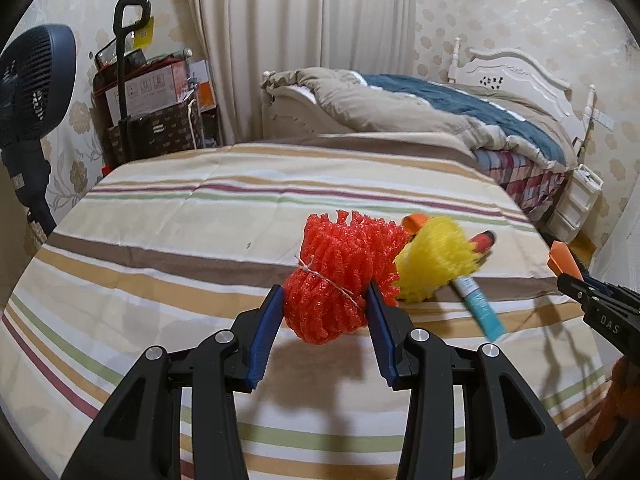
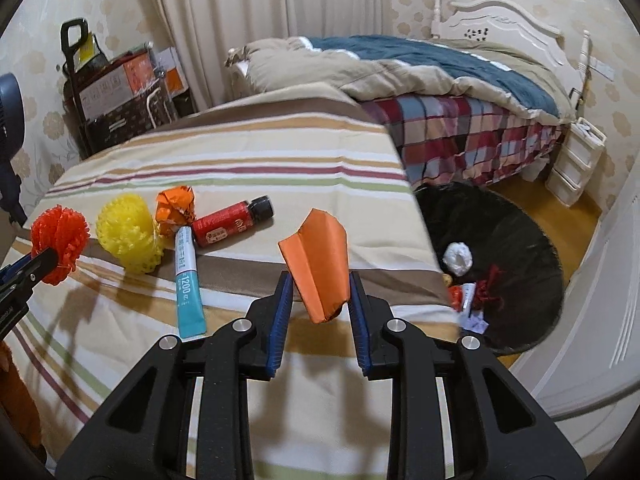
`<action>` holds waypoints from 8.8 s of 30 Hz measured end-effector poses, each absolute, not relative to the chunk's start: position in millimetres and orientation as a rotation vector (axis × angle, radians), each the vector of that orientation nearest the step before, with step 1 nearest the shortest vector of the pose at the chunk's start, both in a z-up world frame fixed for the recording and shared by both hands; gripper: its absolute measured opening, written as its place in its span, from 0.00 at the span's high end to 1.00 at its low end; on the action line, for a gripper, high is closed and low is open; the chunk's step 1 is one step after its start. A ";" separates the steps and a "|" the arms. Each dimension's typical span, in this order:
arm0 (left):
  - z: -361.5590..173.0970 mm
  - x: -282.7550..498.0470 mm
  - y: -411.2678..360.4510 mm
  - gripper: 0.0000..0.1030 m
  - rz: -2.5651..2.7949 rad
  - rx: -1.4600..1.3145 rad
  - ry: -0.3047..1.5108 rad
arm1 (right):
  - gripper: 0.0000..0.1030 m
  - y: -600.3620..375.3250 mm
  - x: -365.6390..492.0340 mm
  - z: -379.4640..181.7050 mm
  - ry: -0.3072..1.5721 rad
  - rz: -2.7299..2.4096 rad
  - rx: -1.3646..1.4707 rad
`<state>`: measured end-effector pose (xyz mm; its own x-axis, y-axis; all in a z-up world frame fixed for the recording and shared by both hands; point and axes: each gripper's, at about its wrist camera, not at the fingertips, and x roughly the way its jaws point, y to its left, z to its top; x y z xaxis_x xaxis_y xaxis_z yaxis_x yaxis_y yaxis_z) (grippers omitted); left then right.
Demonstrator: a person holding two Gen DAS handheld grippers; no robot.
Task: Collect trash
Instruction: 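Carry the mesh net and orange paper over the bin and open both tools, then move the left tool to the bed and grasp the yellow mesh sponge, then grasp the blue-white tube with the right tool while the left tool holds the sponge, then lift the yellow sponge and blue-white tube and carry them toward the bin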
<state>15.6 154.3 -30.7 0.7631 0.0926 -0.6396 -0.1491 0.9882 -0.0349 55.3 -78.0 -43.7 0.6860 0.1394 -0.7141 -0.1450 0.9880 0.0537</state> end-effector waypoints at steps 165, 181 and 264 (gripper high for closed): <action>-56.1 67.0 104.0 0.57 0.043 0.033 0.715 | 0.09 -84.4 60.4 -59.0 0.791 0.053 0.005; -50.8 33.3 171.9 0.57 0.220 0.045 0.714 | 0.09 -1.2 66.4 -64.1 0.842 0.259 -0.093; -13.6 102.5 -47.4 0.57 -0.241 0.104 0.612 | 0.82 -202.6 60.7 -22.5 0.675 -0.075 0.073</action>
<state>102.5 -47.4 -13.6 0.7919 -0.1928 -0.5795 0.2542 0.9668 0.0257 60.7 -202.6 -22.5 0.7782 -0.0456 -0.6264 0.0928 0.9948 0.0430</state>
